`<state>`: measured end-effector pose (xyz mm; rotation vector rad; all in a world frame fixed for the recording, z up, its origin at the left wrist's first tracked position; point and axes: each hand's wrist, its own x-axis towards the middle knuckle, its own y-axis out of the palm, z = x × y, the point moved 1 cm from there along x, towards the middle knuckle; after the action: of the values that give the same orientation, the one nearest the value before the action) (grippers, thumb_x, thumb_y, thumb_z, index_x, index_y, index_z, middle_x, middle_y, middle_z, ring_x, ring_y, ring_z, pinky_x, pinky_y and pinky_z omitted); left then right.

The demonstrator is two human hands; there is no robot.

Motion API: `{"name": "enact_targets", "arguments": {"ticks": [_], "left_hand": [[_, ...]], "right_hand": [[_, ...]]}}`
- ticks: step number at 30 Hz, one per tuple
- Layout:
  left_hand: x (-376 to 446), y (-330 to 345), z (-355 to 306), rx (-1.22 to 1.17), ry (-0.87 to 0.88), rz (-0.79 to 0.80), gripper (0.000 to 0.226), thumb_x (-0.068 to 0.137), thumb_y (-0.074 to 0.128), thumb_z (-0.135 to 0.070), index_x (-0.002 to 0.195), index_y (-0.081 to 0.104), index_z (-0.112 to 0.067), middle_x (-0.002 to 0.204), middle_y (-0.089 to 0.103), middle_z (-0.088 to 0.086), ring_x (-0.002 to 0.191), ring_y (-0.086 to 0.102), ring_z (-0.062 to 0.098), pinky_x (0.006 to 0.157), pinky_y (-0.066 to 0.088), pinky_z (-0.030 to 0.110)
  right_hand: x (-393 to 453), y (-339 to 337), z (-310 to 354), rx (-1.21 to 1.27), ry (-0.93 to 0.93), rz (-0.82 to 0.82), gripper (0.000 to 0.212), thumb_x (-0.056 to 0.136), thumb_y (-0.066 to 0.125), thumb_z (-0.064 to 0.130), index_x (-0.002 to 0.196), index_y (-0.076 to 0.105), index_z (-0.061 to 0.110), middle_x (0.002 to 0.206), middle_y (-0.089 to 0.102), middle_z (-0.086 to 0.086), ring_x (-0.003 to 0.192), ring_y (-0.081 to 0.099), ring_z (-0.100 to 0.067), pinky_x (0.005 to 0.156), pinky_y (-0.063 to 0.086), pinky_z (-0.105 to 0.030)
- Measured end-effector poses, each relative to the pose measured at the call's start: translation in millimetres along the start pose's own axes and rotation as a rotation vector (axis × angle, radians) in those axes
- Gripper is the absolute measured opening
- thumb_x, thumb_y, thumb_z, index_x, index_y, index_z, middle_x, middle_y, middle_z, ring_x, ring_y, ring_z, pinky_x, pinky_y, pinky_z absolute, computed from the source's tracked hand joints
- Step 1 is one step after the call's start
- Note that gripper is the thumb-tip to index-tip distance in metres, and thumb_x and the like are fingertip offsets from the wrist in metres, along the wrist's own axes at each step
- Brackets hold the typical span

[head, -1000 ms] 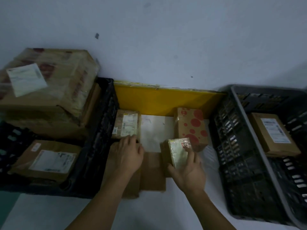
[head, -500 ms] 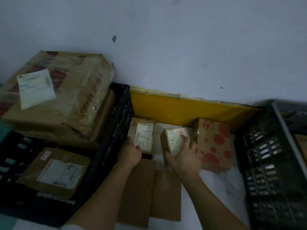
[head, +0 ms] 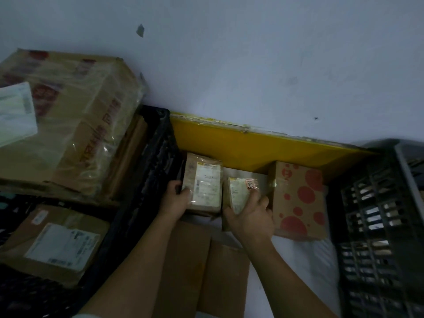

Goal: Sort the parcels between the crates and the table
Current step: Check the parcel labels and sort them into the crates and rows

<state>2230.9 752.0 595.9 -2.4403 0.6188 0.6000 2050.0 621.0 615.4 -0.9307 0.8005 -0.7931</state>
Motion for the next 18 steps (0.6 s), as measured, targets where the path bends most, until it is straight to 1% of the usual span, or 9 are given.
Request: {"name": "enact_targets", "arguments": {"ticks": [3,4,6,9,12,14,16,18], "left_hand": [[-2,0,-12,-0.104,0.018,0.026,0.024,0.106,0.061,-0.034,0.126,0.05,-0.03,0.126,0.067,0.007,0.108,0.067,0.027,0.095,0.057,0.045],[-2,-2,-15,-0.133,0.018,0.038,0.025,0.104,0.064,-0.038,0.123,0.049,-0.031,0.123,0.068,0.007,0.105,0.069,0.027,0.095,0.058,0.046],[-5,-6,-23,-0.172,0.021,0.058,0.034,0.099,0.07,-0.044,0.123,0.049,-0.033,0.121,0.071,0.006,0.104,0.071,0.026,0.095,0.059,0.048],[-14,-10,-28,-0.207,0.068,0.059,0.048,0.094,0.077,-0.045,0.13,0.048,-0.033,0.125,0.069,0.004,0.107,0.07,0.025,0.095,0.058,0.047],[-28,-13,-33,-0.285,0.103,0.069,0.068,0.094,0.077,-0.044,0.15,0.039,-0.035,0.132,0.063,0.0,0.114,0.067,0.023,0.095,0.055,0.042],[-36,-14,-35,-0.307,0.127,0.097,0.079,0.094,0.076,-0.049,0.16,0.033,-0.041,0.139,0.061,-0.004,0.119,0.066,0.021,0.098,0.053,0.042],[-46,-16,-38,-0.337,0.152,0.114,0.076,0.095,0.074,-0.051,0.161,0.036,-0.045,0.141,0.065,-0.006,0.119,0.067,0.019,0.1,0.053,0.044],[-56,-18,-43,-0.396,0.163,0.133,0.074,0.093,0.076,-0.049,0.158,0.04,-0.045,0.136,0.07,-0.005,0.115,0.072,0.018,0.101,0.056,0.047]], "right_hand": [[0,-6,-5,0.057,0.007,-0.04,0.096,0.081,0.063,0.081,0.15,0.031,0.023,0.137,0.049,-0.013,0.115,0.061,-0.042,0.084,0.054,-0.046],[0,-10,-6,0.08,-0.002,-0.062,0.096,0.081,0.063,0.081,0.151,0.032,0.023,0.138,0.049,-0.012,0.115,0.061,-0.042,0.084,0.055,-0.047],[1,-18,-4,0.106,-0.013,-0.096,0.099,0.08,0.063,0.081,0.153,0.031,0.023,0.141,0.049,-0.012,0.118,0.061,-0.042,0.084,0.057,-0.049],[1,-34,-3,0.115,-0.019,-0.114,0.101,0.079,0.061,0.082,0.157,0.029,0.026,0.154,0.044,-0.013,0.128,0.057,-0.044,0.09,0.057,-0.053],[-3,-51,-3,0.122,-0.037,-0.162,0.1,0.077,0.061,0.082,0.157,0.033,0.029,0.163,0.04,-0.012,0.137,0.051,-0.045,0.1,0.053,-0.057],[-9,-62,-1,0.137,-0.052,-0.211,0.098,0.075,0.061,0.082,0.154,0.038,0.03,0.162,0.043,-0.009,0.136,0.052,-0.043,0.102,0.052,-0.058],[-16,-72,0,0.182,-0.074,-0.243,0.096,0.074,0.064,0.08,0.152,0.041,0.029,0.158,0.046,-0.006,0.134,0.052,-0.039,0.101,0.051,-0.054],[-26,-83,-2,0.226,-0.092,-0.271,0.095,0.075,0.068,0.077,0.152,0.041,0.029,0.155,0.047,-0.004,0.134,0.05,-0.037,0.1,0.05,-0.052]]}}
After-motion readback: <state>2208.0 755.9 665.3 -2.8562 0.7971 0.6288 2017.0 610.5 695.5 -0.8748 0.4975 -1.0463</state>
